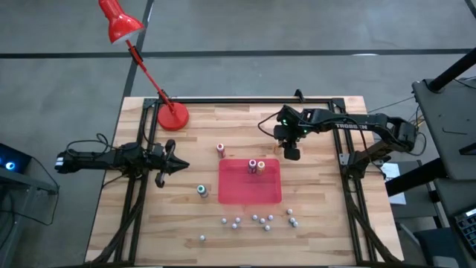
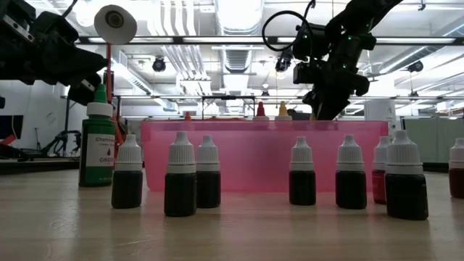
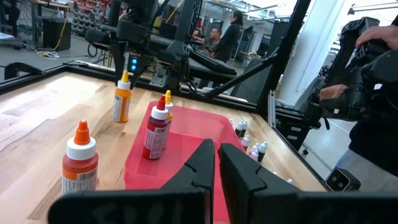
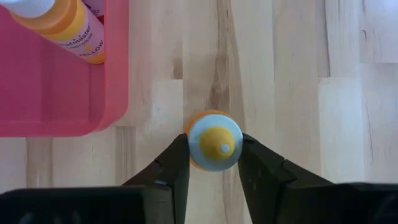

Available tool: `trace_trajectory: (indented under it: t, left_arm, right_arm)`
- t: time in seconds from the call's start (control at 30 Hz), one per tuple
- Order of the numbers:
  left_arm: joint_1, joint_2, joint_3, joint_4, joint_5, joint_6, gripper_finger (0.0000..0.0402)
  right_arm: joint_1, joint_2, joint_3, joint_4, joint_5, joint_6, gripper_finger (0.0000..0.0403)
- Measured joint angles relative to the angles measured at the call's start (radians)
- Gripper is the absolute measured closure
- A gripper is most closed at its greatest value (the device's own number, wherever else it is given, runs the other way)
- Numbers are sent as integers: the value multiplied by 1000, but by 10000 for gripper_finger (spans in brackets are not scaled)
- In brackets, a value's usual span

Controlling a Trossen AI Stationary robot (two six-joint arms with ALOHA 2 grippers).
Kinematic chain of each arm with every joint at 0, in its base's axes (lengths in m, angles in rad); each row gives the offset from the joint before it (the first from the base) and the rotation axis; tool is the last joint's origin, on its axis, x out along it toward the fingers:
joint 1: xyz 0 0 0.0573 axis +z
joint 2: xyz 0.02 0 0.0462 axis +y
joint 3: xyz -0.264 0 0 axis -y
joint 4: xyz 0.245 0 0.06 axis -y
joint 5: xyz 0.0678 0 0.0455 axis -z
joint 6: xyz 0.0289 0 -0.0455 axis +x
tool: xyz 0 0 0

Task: Pick & Place food coloring
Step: Put the large yellow food coloring bottle into the container

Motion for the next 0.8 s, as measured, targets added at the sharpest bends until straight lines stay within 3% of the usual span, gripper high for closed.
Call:
trace_trajectory:
  t: [0.2,0.5,0.8]
  left_arm:
    - [0,0,0,0,0,0,402]
    - [0,0,0,0,0,0,402]
    - [0,0,0,0,0,0,402]
  right_arm:
    - [0,0,14,-15,10,9,298]
    - [2,-16,141,-124,10,12,298]
    - [75,-79,218,-184,9,35,298]
